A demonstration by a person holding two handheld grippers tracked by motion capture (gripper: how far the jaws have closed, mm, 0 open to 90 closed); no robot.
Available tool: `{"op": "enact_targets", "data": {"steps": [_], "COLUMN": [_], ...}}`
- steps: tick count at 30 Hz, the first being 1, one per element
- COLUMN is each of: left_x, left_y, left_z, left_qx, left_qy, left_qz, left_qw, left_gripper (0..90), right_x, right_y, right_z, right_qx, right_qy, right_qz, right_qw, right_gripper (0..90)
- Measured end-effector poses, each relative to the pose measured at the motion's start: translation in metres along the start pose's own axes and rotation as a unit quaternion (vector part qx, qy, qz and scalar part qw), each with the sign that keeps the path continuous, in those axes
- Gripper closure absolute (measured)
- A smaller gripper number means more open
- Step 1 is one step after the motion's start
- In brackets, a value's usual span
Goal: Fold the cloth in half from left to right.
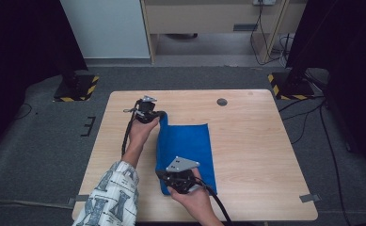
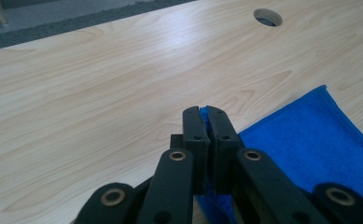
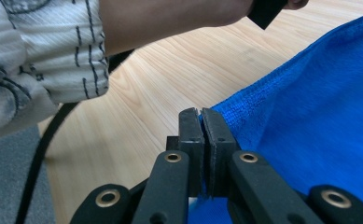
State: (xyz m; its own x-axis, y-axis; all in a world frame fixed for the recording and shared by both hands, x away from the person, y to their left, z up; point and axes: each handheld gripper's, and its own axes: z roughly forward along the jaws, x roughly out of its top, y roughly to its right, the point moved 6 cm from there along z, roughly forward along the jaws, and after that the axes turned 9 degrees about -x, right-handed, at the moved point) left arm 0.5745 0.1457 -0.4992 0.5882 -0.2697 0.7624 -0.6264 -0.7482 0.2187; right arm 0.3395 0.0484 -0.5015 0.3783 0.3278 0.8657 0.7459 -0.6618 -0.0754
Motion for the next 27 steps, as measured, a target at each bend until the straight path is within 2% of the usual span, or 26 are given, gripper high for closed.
{"op": "enact_targets", "data": {"steps": [6, 11, 12, 15, 18, 21, 27], "left_x": [0.008, 0.012, 0.013, 0.012, 0.011, 0.012, 0.012], "left_y": [0.021, 0.032, 0.036, 0.040, 0.048, 0.056, 0.063], "left_z": [0.025, 0.038, 0.042, 0.047, 0.054, 0.060, 0.070], "left_qx": [-0.008, -0.013, -0.015, -0.015, -0.026, -0.027, -0.028], "left_qy": [-0.007, -0.010, -0.010, -0.015, -0.016, -0.021, -0.025], "left_qz": [0.012, 0.018, 0.018, 0.019, 0.017, 0.028, 0.019], "left_qw": [0.9999, 0.9997, 0.9997, 0.9996, 0.9994, 0.9990, 0.9991], "left_gripper": [87.4, 87.3, 87.3, 87.3, 87.3, 87.3, 87.2], "right_x": [-0.015, -0.024, -0.028, -0.029, -0.033, -0.036, -0.045], "right_y": [0.020, 0.032, 0.038, 0.041, 0.042, 0.043, 0.050], "right_z": [-0.018, -0.030, -0.036, -0.039, -0.043, -0.046, -0.051], "right_qx": [-0.017, -0.031, -0.036, -0.037, -0.034, -0.033, -0.039], "right_qy": [-0.017, -0.022, -0.023, -0.021, -0.025, -0.028, -0.036], "right_qz": [-0.004, -0.006, -0.001, 0.001, -0.003, -0.006, -0.007], "right_qw": [0.9997, 0.9993, 0.9991, 0.9991, 0.9991, 0.9990, 0.9986], "right_gripper": [87.7, 87.8, 87.8, 87.7, 87.8, 87.7, 87.6]}}
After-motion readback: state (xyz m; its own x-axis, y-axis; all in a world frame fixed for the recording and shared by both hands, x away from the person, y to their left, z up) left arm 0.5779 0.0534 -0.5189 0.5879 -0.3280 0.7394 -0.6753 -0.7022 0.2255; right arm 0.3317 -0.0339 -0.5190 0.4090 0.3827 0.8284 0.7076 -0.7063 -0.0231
